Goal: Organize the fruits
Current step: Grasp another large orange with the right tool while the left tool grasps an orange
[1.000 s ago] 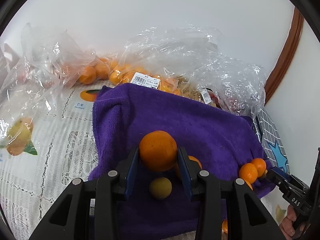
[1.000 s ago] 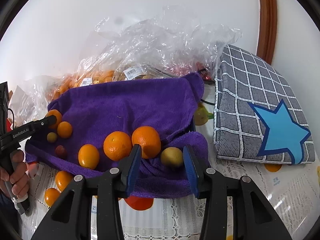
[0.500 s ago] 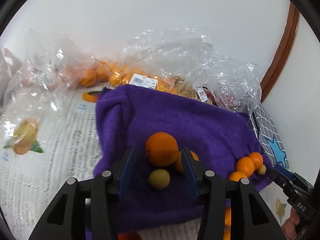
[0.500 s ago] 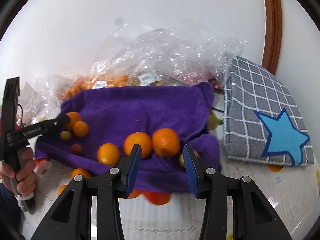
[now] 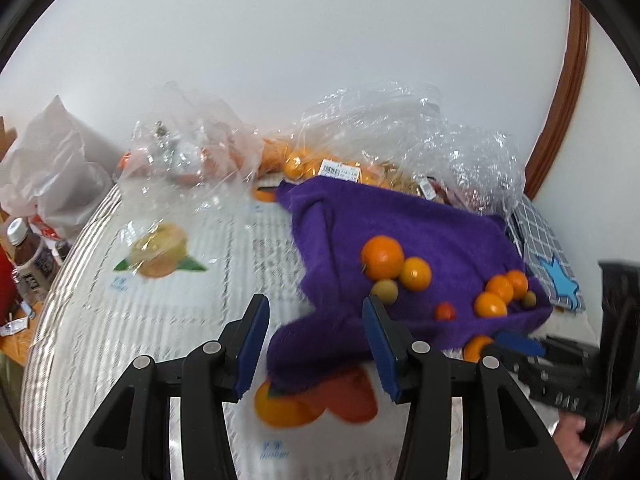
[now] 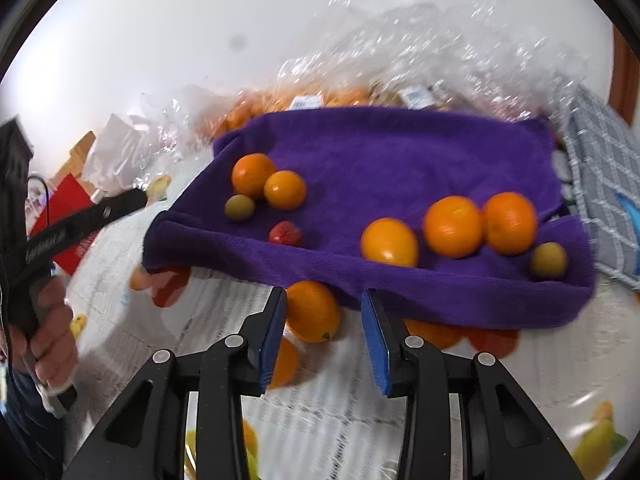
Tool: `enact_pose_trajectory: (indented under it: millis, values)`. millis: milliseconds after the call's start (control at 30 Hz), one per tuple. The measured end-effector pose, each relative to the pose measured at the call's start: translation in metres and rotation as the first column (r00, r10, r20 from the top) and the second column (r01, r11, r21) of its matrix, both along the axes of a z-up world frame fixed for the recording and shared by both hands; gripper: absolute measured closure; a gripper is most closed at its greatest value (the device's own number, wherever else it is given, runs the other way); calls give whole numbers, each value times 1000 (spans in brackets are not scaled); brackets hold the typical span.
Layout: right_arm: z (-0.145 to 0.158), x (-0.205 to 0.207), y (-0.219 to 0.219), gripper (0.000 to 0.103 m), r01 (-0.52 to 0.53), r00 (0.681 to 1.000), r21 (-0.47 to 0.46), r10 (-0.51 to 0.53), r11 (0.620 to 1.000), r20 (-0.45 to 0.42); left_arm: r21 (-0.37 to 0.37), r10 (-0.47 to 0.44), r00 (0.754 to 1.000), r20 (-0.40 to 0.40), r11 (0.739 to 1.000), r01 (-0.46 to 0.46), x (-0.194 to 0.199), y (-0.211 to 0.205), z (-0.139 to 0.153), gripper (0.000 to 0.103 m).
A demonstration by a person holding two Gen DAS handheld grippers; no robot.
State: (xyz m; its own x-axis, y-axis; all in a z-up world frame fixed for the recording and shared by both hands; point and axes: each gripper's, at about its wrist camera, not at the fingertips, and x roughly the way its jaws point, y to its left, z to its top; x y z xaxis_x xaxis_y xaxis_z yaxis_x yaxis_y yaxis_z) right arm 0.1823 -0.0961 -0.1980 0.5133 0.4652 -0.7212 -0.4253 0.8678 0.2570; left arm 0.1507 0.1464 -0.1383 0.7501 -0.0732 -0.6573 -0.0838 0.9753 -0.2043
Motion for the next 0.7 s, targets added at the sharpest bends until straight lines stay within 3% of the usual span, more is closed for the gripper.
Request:
enact_pose_trajectory:
  millis: [167,433,700]
  values:
    - [-2,4,8,72,-46,998,31,47,998,-41,-19,-24,999,-30,1000,23,-5,-3,-7,57]
    - [11,-10,-15,72,-3,1000,50,3,999,2,-65,-122,990,-74,991,117,-2,-34,-17,57]
    - [26,-35,-83,72,118,991,15,-118,993,63,-214,-327,940,-100,929,301,6,-93,-25,57]
